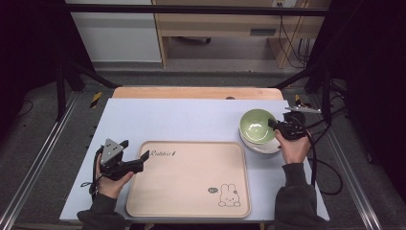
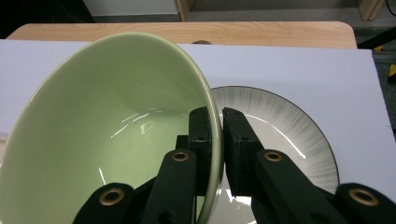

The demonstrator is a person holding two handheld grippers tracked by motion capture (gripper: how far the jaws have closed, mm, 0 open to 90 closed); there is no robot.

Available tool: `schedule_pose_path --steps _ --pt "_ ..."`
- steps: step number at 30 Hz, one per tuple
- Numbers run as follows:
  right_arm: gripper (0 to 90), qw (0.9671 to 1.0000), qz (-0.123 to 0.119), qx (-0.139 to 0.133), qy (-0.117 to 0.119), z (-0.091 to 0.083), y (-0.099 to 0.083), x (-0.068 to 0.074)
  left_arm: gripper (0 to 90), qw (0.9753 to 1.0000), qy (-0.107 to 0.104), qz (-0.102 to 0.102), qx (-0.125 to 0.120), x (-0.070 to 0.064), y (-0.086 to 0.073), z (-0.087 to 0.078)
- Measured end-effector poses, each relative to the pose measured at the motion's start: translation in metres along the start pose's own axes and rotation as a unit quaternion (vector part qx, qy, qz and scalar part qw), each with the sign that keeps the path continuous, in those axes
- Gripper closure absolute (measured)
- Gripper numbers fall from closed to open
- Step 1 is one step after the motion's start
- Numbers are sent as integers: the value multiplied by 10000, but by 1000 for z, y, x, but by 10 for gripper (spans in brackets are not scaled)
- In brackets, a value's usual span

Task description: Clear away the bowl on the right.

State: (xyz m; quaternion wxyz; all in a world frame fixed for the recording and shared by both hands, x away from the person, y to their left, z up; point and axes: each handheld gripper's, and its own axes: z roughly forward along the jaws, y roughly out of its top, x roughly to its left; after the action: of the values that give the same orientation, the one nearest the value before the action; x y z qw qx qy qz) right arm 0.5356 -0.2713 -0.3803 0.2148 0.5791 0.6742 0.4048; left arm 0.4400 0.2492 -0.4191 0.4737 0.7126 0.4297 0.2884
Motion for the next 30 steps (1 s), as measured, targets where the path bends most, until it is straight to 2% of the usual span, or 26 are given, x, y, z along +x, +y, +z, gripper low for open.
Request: schedule_pose_path --steps 5,14,16,30 --pt "827 9998 -155 -23 147 -3 3 10 141 10000 -9 4 1 0 0 0" --pt "827 9988 -254 -45 406 -7 5 24 140 10000 -26 12 -2 -1 1 -1" --pt "827 9982 -431 -68 422 -9 6 31 140 10000 -28 14 -3 -1 1 0" --pt "827 9950 -605 32 788 -9 6 55 139 10000 -48 42 -23 -2 2 -1"
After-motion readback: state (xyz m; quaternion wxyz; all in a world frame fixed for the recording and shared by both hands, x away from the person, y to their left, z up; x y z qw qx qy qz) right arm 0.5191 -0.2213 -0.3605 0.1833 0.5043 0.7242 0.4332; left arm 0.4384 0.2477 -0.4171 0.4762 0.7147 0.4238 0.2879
